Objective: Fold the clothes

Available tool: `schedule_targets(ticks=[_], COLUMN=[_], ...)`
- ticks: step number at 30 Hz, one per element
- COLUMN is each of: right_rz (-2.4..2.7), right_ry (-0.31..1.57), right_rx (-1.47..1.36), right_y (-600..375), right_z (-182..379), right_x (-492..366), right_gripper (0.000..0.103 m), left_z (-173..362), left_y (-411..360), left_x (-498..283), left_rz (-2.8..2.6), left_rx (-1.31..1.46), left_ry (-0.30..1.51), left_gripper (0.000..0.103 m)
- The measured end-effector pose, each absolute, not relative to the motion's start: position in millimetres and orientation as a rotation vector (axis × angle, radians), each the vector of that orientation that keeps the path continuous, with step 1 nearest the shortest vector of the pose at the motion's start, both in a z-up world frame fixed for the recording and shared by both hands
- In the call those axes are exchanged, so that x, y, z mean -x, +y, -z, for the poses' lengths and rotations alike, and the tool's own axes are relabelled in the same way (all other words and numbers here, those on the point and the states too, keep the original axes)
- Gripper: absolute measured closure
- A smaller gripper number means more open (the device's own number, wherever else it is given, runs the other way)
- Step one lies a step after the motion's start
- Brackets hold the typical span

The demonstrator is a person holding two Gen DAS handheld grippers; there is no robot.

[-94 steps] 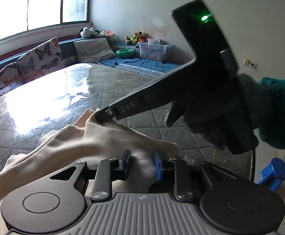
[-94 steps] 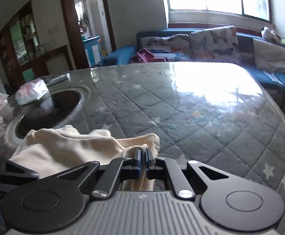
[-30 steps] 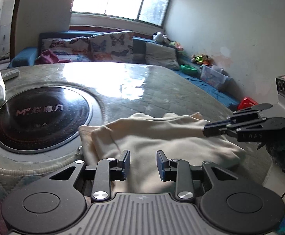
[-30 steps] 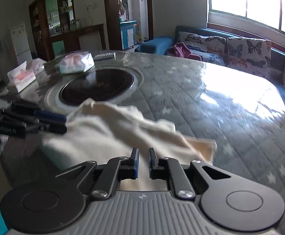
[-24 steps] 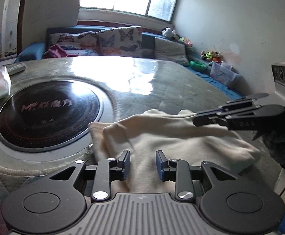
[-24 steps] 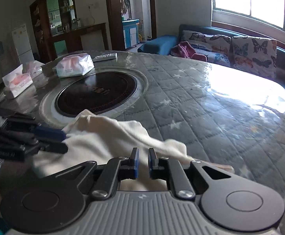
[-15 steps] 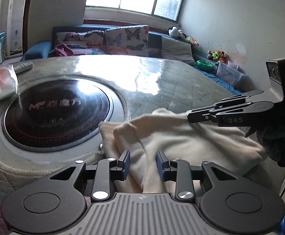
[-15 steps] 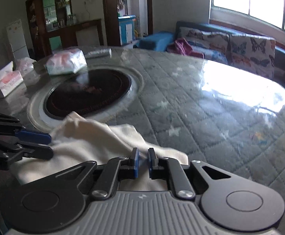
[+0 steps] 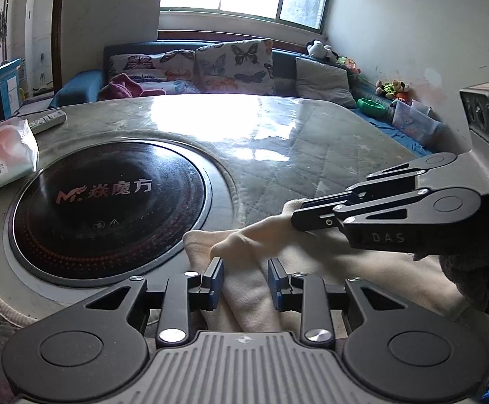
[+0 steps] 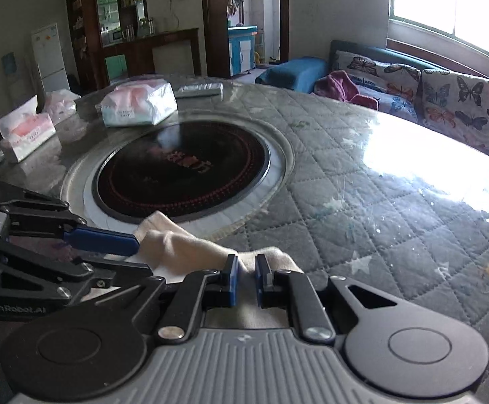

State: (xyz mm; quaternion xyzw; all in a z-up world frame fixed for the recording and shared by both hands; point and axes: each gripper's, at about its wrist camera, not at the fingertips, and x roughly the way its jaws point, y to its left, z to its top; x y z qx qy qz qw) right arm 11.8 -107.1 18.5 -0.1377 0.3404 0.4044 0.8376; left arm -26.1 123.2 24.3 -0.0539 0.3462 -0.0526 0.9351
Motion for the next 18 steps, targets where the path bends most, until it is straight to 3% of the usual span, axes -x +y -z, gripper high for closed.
schedule_targets(ticks=[4, 6, 8, 11, 14, 18], right_rz=[-0.861, -0.866, -0.874, -0.876, -0.871, -0.851], right_ry=[0.701, 0.69, 0.683, 0.673, 0.666, 0.652], right_rx=[0.292, 0.297, 0.299, 0.299, 0.298, 0.298], right_y=[-110, -112, -115, -119, -124, -130], right_z=[-27, -31, -35, -39, -40, -40], right_x=[-4, 1, 7, 19, 29, 42], right_gripper=[0.089, 0.083, 0.082, 0.066, 0.063, 0.052], left_z=[-27, -28, -30, -32, -35, -38], left_y=[122, 122, 123, 123, 122, 124], left_x=[28, 31, 34, 38, 44, 51], left_rz=[0.095, 0.086, 0.079, 0.072, 0.065, 0.051], left_rx=[0.114, 0.113, 0.115, 0.118, 0.121, 0.125], left_ry=[0.708, 0.703, 0.698, 0.687, 0.675, 0.661], left_gripper=[0.069, 0.058, 0.055, 0.049, 0.045, 0.034])
